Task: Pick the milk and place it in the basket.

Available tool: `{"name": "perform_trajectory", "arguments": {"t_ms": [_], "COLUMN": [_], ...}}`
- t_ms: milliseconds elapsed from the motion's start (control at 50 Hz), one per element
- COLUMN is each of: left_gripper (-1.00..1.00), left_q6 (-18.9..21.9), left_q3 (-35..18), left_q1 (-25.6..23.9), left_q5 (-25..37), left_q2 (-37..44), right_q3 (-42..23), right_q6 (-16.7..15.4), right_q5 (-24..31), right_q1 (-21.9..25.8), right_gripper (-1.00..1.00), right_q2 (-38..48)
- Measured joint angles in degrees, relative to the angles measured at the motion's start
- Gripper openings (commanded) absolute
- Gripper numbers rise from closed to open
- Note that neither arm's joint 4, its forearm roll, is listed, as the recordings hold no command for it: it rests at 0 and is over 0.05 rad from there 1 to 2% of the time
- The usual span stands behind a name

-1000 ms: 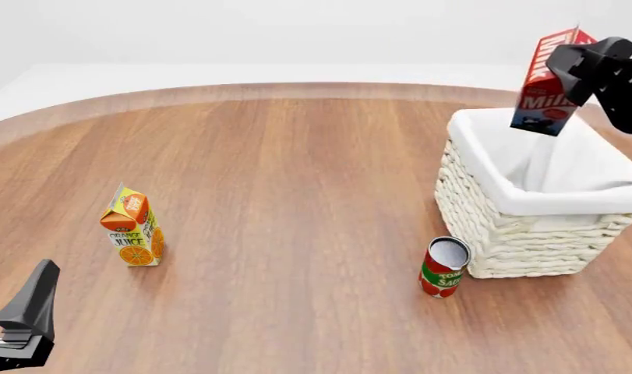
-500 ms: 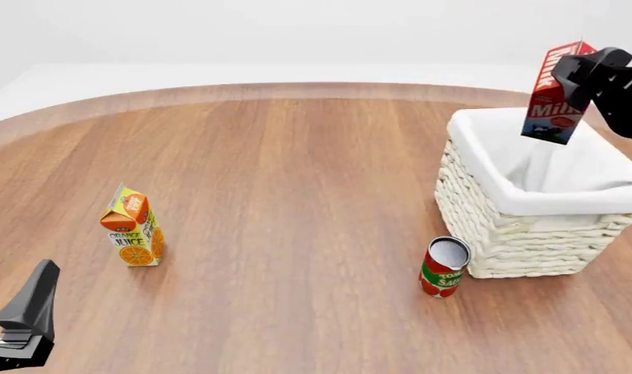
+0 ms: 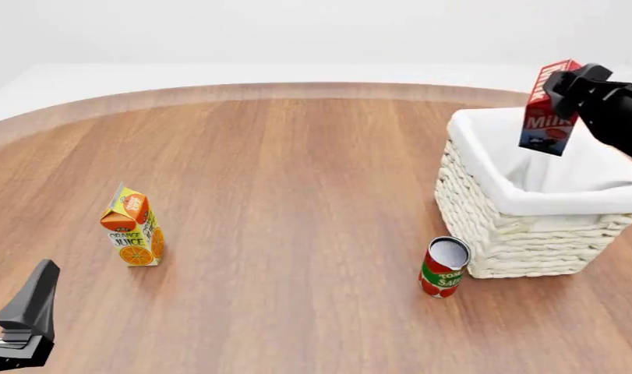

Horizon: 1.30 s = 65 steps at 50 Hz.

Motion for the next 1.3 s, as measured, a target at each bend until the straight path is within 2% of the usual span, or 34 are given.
{"name": "perform_trajectory", "arguments": {"t_ms": [420, 1300], "left_gripper": [1.00, 1.00], "left_q6": [0.00, 0.00], "left_q3": [0.00, 0.00], "left_q1": [0.00, 0.00], "left_q5": [0.00, 0.00], "left_q2": [0.00, 0.00], "right_q3": [1.70, 4.06], "right_q6": [0.39, 1.13], "right_q5": [-5.21, -10.89], "right_q1": [-2.05, -3.75], "right_gripper": [-1.00, -1.00], "right_q2": [5.85, 13.92]}}
